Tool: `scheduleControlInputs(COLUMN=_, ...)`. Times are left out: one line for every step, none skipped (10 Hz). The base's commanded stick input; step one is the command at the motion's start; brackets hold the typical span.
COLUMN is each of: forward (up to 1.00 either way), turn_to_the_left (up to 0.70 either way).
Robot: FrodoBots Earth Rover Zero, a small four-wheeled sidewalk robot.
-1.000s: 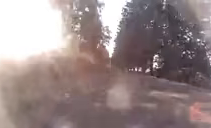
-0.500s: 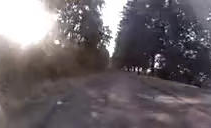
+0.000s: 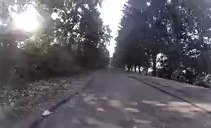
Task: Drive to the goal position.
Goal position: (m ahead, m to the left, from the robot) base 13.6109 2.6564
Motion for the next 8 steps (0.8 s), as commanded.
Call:
scheduleControlInputs(forward=0.7, turn_to_the_left=0.02)
scheduleControlInputs(forward=0.7, turn_to_the_left=0.02)
scheduleControlInputs(forward=0.7, turn_to_the_left=0.02)
scheduleControlInputs(forward=0.7, turn_to_the_left=0.02)
scheduleControlInputs(forward=0.7, turn_to_the_left=0.01)
scheduleControlInputs(forward=0.7, turn_to_the_left=0.0)
scheduleControlInputs(forward=0.7, turn_to_the_left=0.0)
scheduleControlInputs(forward=0.7, turn_to_the_left=0.0)
